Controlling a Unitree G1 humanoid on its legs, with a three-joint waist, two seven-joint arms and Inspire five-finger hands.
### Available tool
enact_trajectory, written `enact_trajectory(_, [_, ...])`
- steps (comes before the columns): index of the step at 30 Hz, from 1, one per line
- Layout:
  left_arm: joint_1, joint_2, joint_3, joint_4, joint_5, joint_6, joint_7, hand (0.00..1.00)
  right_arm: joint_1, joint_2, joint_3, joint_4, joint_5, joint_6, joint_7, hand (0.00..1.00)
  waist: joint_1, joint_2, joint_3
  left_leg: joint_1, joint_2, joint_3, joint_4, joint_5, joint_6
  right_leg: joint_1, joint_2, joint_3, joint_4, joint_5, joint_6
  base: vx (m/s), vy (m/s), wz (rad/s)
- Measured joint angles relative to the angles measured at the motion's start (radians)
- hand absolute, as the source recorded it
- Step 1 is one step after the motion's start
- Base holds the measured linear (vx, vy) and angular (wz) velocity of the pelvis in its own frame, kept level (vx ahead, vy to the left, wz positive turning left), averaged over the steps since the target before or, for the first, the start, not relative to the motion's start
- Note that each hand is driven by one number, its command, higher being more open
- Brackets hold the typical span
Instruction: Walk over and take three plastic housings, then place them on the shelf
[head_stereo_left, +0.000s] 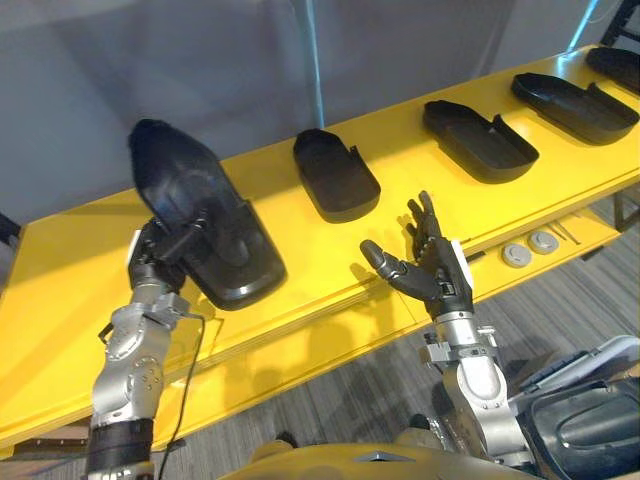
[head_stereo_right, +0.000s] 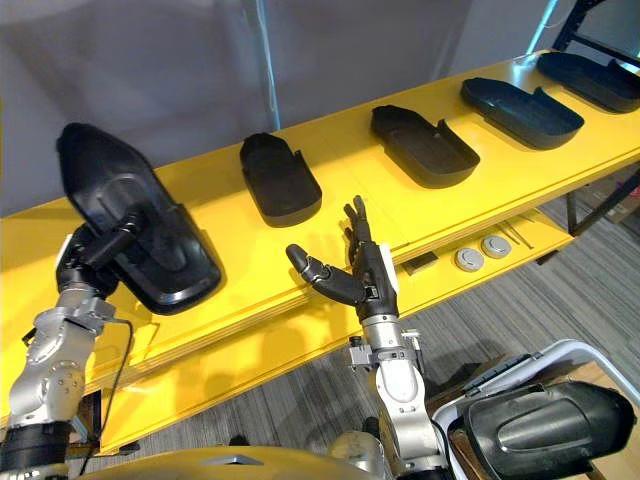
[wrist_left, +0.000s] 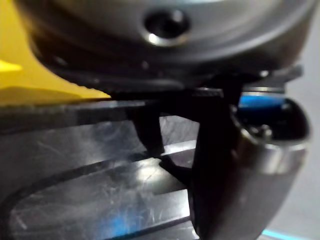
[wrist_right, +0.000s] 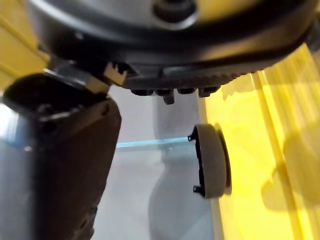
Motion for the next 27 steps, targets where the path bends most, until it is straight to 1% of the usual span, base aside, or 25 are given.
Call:
enact_trajectory(1, [-0.011, 0.013, 0.026, 0.037, -0.011, 0.000, 0.002, 0.00, 0.020, 0.006, -0.023, -0.002, -0.041, 0.000, -0.051, 1.00, -0.002, 0.000, 0.000, 0.011, 0.000, 0.014, -0.008, 0.000, 0.000, 0.000, 0.002, 0.011, -0.001, 0.000, 0.000, 0.03, 0.015, -0.25])
enact_trajectory(2, [-0.016, 0.019, 0.038, 0.052, -0.016, 0.001, 0.003, 0.00, 0.031, 0.009, -0.042, -0.003, -0.063, 0.000, -0.078, 1.00, -0.003, 0.001, 0.000, 0.015, 0.000, 0.019, -0.011, 0.000, 0.000, 0.000, 0.003, 0.017, -0.002, 0.000, 0.000, 0.03, 0.013, -0.25])
enact_trajectory(4, [-0.026, 0.065, 0.068, 0.109, -0.039, 0.008, 0.002, 0.00, 0.080, 0.019, -0.154, 0.005, -0.109, 0.000, -0.159, 1.00, -0.009, 0.004, 0.002, 0.029, 0.000, 0.035, -0.024, 0.001, -0.002, -0.002, 0.007, 0.034, -0.004, 0.000, 0.000, 0.03, 0.006, -0.17])
enact_trajectory(5, [-0.028, 0.077, 0.079, 0.122, -0.043, 0.018, 0.001, 0.00, 0.089, 0.020, -0.187, 0.017, -0.124, -0.003, -0.181, 1.00, -0.012, 0.006, 0.002, 0.030, 0.000, 0.036, -0.025, 0.001, -0.002, -0.002, 0.007, 0.034, -0.005, 0.000, 0.000, 0.02, -0.001, -0.11])
enact_trajectory(7, [-0.049, 0.116, 0.125, 0.196, -0.059, 0.056, -0.002, 0.00, 0.105, 0.019, -0.306, 0.096, -0.133, -0.011, -0.242, 1.00, -0.024, 0.013, 0.005, 0.046, 0.000, 0.052, -0.038, 0.003, -0.004, -0.002, 0.011, 0.050, -0.006, 0.000, 0.000, 0.01, -0.004, -0.17])
enact_trajectory(8, [-0.050, 0.126, 0.136, 0.215, -0.069, 0.068, -0.003, 0.00, 0.111, 0.018, -0.329, 0.121, -0.133, -0.012, -0.252, 1.00, -0.029, 0.015, 0.004, 0.047, 0.001, 0.055, -0.038, 0.003, -0.004, -0.002, 0.013, 0.054, -0.007, 0.000, 0.000, 0.00, -0.004, -0.17])
enact_trajectory(10, [-0.065, 0.174, 0.148, 0.291, -0.077, 0.110, -0.015, 0.00, 0.151, 0.015, -0.375, 0.192, -0.134, -0.017, -0.279, 1.00, -0.045, 0.025, 0.002, 0.049, 0.002, 0.062, -0.045, 0.003, -0.005, -0.003, 0.015, 0.060, -0.010, -0.001, 0.000, -0.01, -0.010, -0.08])
enact_trajectory(11, [-0.068, 0.185, 0.148, 0.312, -0.077, 0.115, -0.023, 0.00, 0.163, 0.013, -0.375, 0.208, -0.135, -0.017, -0.281, 1.00, -0.050, 0.028, 0.002, 0.050, 0.003, 0.063, -0.045, 0.003, -0.005, -0.003, 0.016, 0.061, -0.010, -0.002, 0.000, -0.01, -0.013, -0.08])
enact_trajectory(12, [-0.078, 0.205, 0.147, 0.354, -0.078, 0.133, -0.042, 0.00, 0.179, 0.009, -0.369, 0.247, -0.150, -0.017, -0.282, 1.00, -0.060, 0.033, 0.002, 0.052, 0.003, 0.068, -0.045, 0.003, -0.006, -0.005, 0.017, 0.066, -0.008, -0.005, -0.002, -0.02, -0.011, -0.11])
enact_trajectory(13, [-0.101, 0.218, 0.146, 0.390, -0.076, 0.156, -0.059, 0.00, 0.194, 0.007, -0.365, 0.289, -0.174, -0.017, -0.282, 1.00, -0.060, 0.035, 0.002, 0.052, 0.004, 0.074, -0.046, 0.003, -0.006, -0.012, 0.017, 0.074, -0.002, -0.009, -0.001, -0.03, -0.011, -0.13])
enact_trajectory(15, [-0.123, 0.241, 0.132, 0.436, -0.074, 0.180, -0.084, 0.00, 0.206, 0.008, -0.344, 0.366, -0.199, -0.016, -0.278, 1.00, -0.062, 0.035, 0.002, 0.053, 0.004, 0.079, -0.050, 0.006, -0.009, -0.019, 0.018, 0.081, 0.007, -0.013, -0.001, -0.03, -0.010, -0.08])
enact_trajectory(17, [-0.139, 0.258, 0.117, 0.467, -0.070, 0.206, -0.107, 0.00, 0.221, 0.009, -0.326, 0.429, -0.209, -0.003, -0.265, 1.00, -0.062, 0.035, 0.002, 0.058, 0.004, 0.081, -0.052, 0.007, -0.010, -0.020, 0.019, 0.083, 0.016, -0.020, -0.001, 0.00, 0.000, 0.00])
enact_trajectory(19, [-0.140, 0.277, 0.104, 0.485, -0.065, 0.230, -0.134, 0.00, 0.240, 0.015, -0.323, 0.458, -0.208, 0.006, -0.238, 1.00, -0.063, 0.035, 0.002, 0.061, 0.005, 0.081, -0.054, 0.007, -0.011, -0.021, 0.019, 0.084, 0.025, -0.027, -0.001, 0.00, 0.000, 0.00])
enact_trajectory(20, [-0.142, 0.298, 0.086, 0.503, -0.044, 0.248, -0.157, 0.00, 0.250, 0.015, -0.324, 0.471, -0.202, 0.015, -0.204, 1.00, -0.064, 0.035, 0.002, 0.061, 0.006, 0.082, -0.055, 0.008, -0.013, -0.030, 0.019, 0.086, 0.040, -0.033, -0.005, 0.00, 0.000, 0.00])
enact_trajectory(22, [-0.149, 0.313, 0.073, 0.518, -0.020, 0.262, -0.171, 0.00, 0.254, 0.015, -0.322, 0.479, -0.197, 0.024, -0.183, 1.00, -0.064, 0.034, 0.003, 0.062, 0.006, 0.081, -0.056, 0.010, -0.015, -0.033, 0.019, 0.085, 0.048, -0.033, -0.003, 0.00, -0.002, 0.02])
enact_trajectory(23, [-0.180, 0.327, 0.054, 0.554, 0.015, 0.278, -0.195, 0.00, 0.242, 0.013, -0.316, 0.512, -0.166, 0.029, -0.150, 1.00, -0.062, 0.031, 0.002, 0.063, 0.007, 0.080, -0.056, 0.012, -0.014, -0.033, 0.019, 0.082, 0.055, -0.033, -0.004, 0.00, -0.006, 0.04])
enact_trajectory(25, [-0.203, 0.354, 0.028, 0.580, 0.031, 0.284, -0.212, 0.00, 0.224, 0.006, -0.302, 0.540, -0.150, 0.029, -0.113, 1.00, -0.061, 0.026, 0.001, 0.063, 0.007, 0.078, -0.056, 0.014, -0.014, -0.032, 0.019, 0.081, 0.055, -0.033, -0.004, -0.01, -0.004, 0.02])
enact_trajectory(27, [-0.236, 0.383, -0.006, 0.617, 0.087, 0.285, -0.231, 0.00, 0.204, -0.014, -0.278, 0.583, -0.108, 0.033, -0.057, 1.00, -0.061, 0.018, -0.002, 0.063, 0.007, 0.071, -0.056, 0.017, -0.013, -0.032, 0.019, 0.079, 0.057, -0.033, -0.004, -0.02, -0.007, 0.01])
